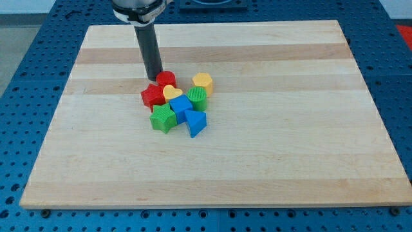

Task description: Move your arm near to the green star

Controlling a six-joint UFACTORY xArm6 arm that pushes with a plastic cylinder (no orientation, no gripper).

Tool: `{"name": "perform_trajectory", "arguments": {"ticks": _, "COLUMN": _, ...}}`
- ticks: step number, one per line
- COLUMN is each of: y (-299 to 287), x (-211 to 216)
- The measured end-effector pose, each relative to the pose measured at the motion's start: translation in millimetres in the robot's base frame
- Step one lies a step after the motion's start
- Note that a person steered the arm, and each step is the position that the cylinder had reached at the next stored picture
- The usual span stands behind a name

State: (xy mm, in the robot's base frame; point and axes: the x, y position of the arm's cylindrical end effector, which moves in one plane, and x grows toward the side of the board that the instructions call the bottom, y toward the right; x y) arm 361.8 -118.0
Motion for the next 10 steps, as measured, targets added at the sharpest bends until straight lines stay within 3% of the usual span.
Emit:
{"name": "perform_trajectory", "arguments": {"ticks": 1, "y": -10.2, "x": -0.1}}
{"name": "perform_trajectory", "arguments": {"ticks": 2, "y": -65.8, "x": 7.5}}
{"name": "perform_trajectory", "arguments": {"ticks": 3, "y": -78.1, "x": 33.0}}
{"name": "perform_trajectory", "arguments": {"ticks": 6, "y": -65.2, "x": 140.9}}
{"name": "perform_trajectory", "arguments": {"ticks": 7, "y": -35.1, "x": 164.3}}
{"name": "perform_trajectory", "arguments": {"ticks": 10, "y": 5.4, "x": 135.5}}
